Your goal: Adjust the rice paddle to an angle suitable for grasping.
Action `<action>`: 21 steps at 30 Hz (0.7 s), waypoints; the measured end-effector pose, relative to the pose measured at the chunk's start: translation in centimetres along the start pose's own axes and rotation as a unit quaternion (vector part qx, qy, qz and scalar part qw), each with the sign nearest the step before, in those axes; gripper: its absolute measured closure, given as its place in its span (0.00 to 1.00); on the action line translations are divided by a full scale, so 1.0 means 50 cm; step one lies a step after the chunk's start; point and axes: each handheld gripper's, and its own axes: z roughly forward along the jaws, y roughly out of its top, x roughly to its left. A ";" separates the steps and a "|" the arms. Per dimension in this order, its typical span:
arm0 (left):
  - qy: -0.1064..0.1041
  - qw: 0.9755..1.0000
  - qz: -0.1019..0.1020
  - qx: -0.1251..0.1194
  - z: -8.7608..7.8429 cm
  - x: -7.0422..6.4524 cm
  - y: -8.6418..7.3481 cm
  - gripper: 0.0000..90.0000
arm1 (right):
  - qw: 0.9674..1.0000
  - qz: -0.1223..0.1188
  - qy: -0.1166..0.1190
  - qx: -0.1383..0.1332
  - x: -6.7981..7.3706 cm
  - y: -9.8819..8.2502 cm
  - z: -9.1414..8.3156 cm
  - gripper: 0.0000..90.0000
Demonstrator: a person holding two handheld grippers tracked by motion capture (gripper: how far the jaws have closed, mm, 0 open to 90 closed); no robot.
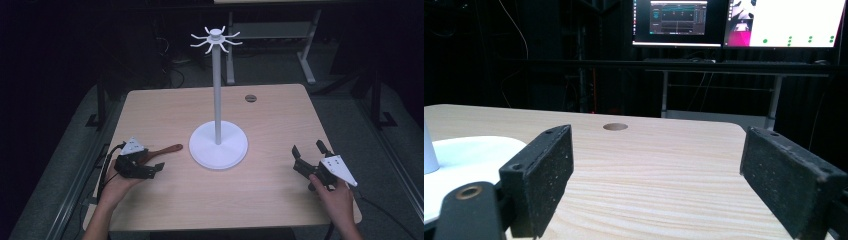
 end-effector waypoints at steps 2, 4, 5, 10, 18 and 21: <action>0.003 1.000 -0.010 -0.010 -0.002 0.009 0.005 0.17 | 1.000 0.000 0.000 0.000 0.000 0.000 0.000 0.15; 0.007 1.000 -0.013 -0.010 -0.003 0.018 0.010 0.17 | 1.000 0.000 0.000 0.000 0.000 0.000 0.000 0.15; 0.011 1.000 -0.017 -0.012 -0.005 0.026 0.015 0.17 | 1.000 0.000 0.000 0.000 0.000 0.000 0.000 0.14; 0.020 0.999 -0.026 -0.021 -0.006 0.043 0.027 0.17 | 1.000 0.001 0.000 0.000 0.000 0.000 0.000 0.15; 0.037 0.999 -0.029 -0.017 0.005 0.072 0.047 0.18 | 1.000 0.001 0.000 0.000 0.000 0.000 0.000 0.14; 0.052 0.998 -0.033 -0.013 0.016 0.090 0.055 0.18 | 1.000 0.001 0.000 0.000 0.000 0.000 0.000 0.15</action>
